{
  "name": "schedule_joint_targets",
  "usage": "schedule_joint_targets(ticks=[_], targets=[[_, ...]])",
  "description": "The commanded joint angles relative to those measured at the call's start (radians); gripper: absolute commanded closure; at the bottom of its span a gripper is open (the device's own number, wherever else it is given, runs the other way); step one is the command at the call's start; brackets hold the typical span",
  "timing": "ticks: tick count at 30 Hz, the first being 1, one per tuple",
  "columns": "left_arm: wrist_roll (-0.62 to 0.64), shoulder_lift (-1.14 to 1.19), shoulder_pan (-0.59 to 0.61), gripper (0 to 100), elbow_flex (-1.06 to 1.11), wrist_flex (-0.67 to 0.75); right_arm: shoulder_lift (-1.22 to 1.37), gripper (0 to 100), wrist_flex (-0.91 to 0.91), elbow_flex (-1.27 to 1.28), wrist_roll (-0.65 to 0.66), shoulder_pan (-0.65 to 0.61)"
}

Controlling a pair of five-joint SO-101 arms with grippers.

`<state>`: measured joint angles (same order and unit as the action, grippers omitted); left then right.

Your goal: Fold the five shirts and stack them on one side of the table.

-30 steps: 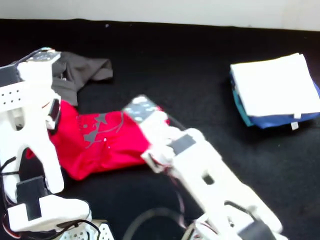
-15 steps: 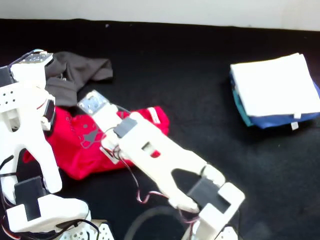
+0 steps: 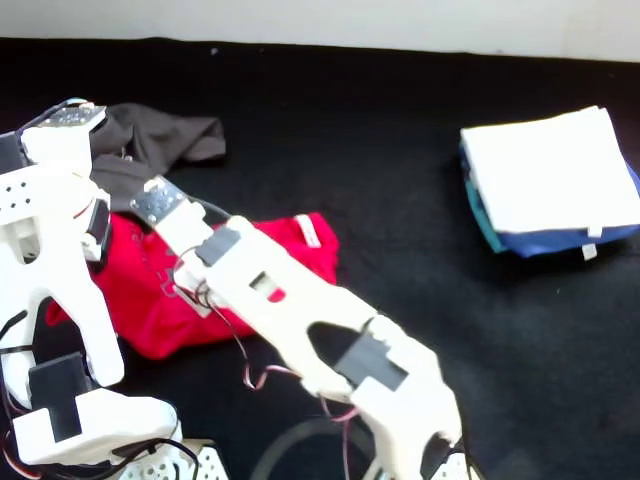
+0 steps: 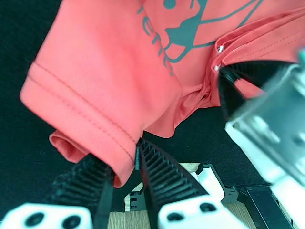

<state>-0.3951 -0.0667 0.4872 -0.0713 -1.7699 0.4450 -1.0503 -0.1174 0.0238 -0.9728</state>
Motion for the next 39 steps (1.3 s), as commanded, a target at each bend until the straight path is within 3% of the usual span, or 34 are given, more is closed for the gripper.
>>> schedule_joint_targets(ticks=[1, 8, 15, 23, 30, 34, 39], targets=[[-0.003, -0.044, 0.01, 99, -0.002, -0.005, 0.064, 99.1, 0.007, -0.111, -0.009, -0.002], [-0.003, -0.044, 0.01, 99, -0.002, -0.005, 0.179, 99.1, -0.013, -0.223, -0.009, 0.01], [-0.003, -0.044, 0.01, 99, -0.002, -0.005, 0.094, 99.1, -0.259, -0.463, -0.006, 0.093], [-0.002, -0.045, -0.038, 99, -0.002, -0.005, 0.033, 99.1, -0.507, -0.634, -0.002, 0.309], [0.15, -0.044, -0.275, 99, -0.002, -0.009, 0.025, 99.1, -0.596, -0.65, 0.0, 0.611], [0.19, -0.019, -0.493, 99, -0.01, -0.005, -0.013, 99.1, -0.713, -0.642, 0.005, 0.7], [0.253, 0.114, -0.679, 99, -0.065, 0.034, -0.211, 99.2, -0.713, -0.638, 0.034, 0.763]])
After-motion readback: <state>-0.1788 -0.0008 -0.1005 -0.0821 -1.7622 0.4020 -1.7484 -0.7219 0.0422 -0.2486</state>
